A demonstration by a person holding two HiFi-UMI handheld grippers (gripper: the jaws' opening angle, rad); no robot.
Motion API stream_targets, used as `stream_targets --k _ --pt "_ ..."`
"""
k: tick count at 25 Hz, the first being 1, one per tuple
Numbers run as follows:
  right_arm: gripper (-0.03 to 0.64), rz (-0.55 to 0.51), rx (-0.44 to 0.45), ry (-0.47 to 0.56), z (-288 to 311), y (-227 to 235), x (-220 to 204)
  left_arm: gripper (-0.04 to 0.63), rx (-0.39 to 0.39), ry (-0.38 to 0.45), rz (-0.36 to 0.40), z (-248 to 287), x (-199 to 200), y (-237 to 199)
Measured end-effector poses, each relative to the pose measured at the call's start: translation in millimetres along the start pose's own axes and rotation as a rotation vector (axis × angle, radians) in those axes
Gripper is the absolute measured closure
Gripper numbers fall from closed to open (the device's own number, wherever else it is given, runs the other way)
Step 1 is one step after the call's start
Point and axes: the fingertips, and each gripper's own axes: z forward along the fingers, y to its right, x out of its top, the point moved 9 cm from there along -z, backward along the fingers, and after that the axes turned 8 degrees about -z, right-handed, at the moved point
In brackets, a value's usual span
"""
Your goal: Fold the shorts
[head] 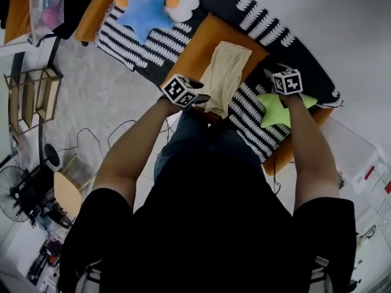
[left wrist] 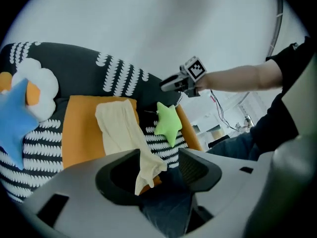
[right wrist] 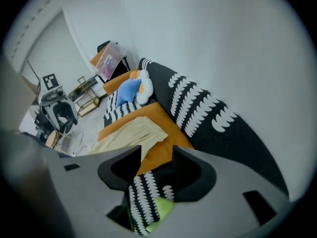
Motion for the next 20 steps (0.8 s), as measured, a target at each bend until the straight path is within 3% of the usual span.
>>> stream_targets --k 10,20 --pt "0.414 0.302 0.012 0.089 11 -12 3 0.336 0.002 0.01 -0.066 -23 73 -82" --pt "0.414 0.575 0.001 0.145 68 -6 -2 0.333 -0.054 -0.036 -0.121 18 125 -159"
